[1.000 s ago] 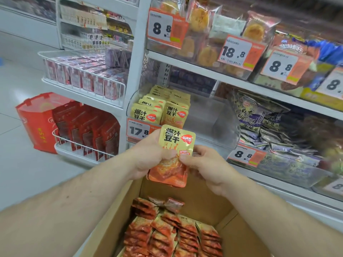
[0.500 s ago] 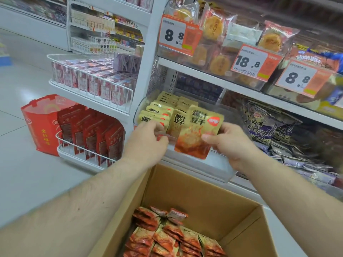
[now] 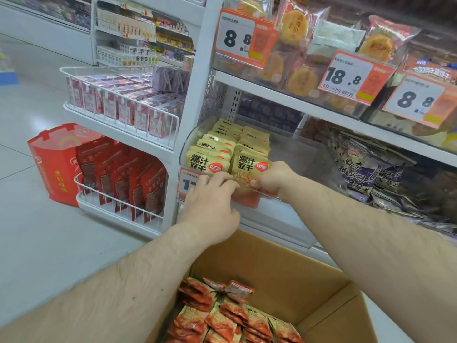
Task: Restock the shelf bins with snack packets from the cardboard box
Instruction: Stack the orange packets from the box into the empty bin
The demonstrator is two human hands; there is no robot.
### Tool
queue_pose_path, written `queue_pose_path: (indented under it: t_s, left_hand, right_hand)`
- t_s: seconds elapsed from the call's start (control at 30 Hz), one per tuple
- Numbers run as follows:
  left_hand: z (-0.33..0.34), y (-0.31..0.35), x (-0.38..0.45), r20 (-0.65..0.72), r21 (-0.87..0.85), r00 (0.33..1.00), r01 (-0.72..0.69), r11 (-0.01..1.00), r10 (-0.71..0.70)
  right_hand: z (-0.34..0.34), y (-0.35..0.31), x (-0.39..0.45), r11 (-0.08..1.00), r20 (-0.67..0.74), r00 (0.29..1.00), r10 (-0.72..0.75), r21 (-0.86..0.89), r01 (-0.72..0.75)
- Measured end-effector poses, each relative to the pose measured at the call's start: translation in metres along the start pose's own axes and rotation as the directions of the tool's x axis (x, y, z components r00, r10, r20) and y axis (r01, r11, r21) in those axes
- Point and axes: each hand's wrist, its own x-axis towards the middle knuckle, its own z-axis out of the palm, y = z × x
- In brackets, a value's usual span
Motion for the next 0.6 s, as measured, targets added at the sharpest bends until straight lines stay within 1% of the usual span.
queue_pose_path:
  t_s: [0.13, 0.2, 0.3, 0.4, 0.6]
  left_hand:
    - [0.003, 0.001, -0.002, 0.027, 0.010, 1.000, 0.002, 1.000, -0.002]
    - [0.003, 0.001, -0.004, 0.035, 0.000, 0.999, 0.008, 1.000, -0.008]
    - [0.003, 0.003, -0.005, 0.045, -0.014, 0.999, 0.016, 1.000, -0.015]
    - [0.003, 0.004, -0.005, 0.044, -0.027, 0.999, 0.021, 0.999, -0.020]
    - [0.005, 0.003, -0.004, 0.040, -0.039, 0.999, 0.012, 0.999, -0.011]
  right_hand:
    - [0.004, -0.008, 0.001, 0.998, -0.028, 0.998, 0.057, 0.004, -0.057]
    - [0.007, -0.011, -0.002, 0.996, -0.004, 0.996, 0.087, 0.034, -0.087]
    - [0.009, -0.012, -0.002, 0.992, 0.022, 0.992, 0.124, 0.006, -0.125]
    - [0.009, -0.013, -0.001, 0.991, 0.045, 0.992, 0.119, 0.048, -0.122]
    - [0.007, -0.007, 0.002, 0.991, 0.138, 0.988, 0.066, 0.107, -0.081]
